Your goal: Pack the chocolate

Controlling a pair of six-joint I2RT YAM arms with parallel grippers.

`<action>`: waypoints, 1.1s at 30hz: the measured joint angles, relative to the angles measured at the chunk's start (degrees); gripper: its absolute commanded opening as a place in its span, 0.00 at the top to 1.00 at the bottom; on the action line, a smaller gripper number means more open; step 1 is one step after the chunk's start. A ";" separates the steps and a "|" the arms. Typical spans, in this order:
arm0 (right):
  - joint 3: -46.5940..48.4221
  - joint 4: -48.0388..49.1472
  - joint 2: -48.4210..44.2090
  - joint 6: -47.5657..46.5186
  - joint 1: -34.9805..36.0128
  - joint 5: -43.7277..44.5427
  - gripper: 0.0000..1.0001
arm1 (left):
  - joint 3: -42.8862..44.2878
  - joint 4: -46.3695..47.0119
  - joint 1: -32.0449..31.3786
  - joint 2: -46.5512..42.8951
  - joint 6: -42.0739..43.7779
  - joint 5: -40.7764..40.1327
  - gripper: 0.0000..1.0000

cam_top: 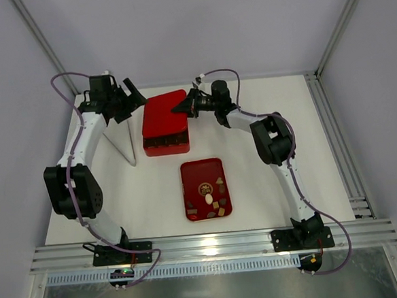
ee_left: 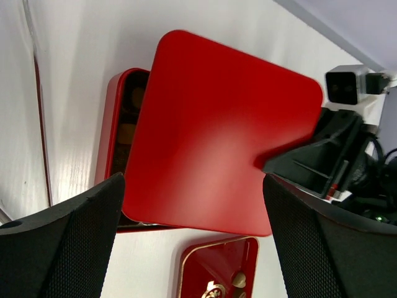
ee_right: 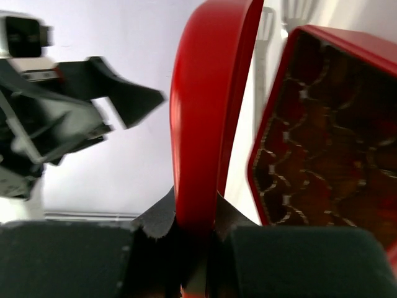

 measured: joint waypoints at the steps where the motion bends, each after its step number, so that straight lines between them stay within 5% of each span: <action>1: 0.00 1.92 0.04 1.88 0.02 -0.39 0.96 | -0.17 -0.02 0.00 0.57 0.24 0.07 0.12; 10: 0.09 14.43 0.04 12.20 0.07 -2.40 0.96 | -1.68 0.02 0.00 3.78 1.05 -0.46 0.12; 33: 4.68 9.81 6.47 10.67 0.98 -4.79 0.96 | -6.95 2.27 0.00 4.50 1.36 -1.90 0.13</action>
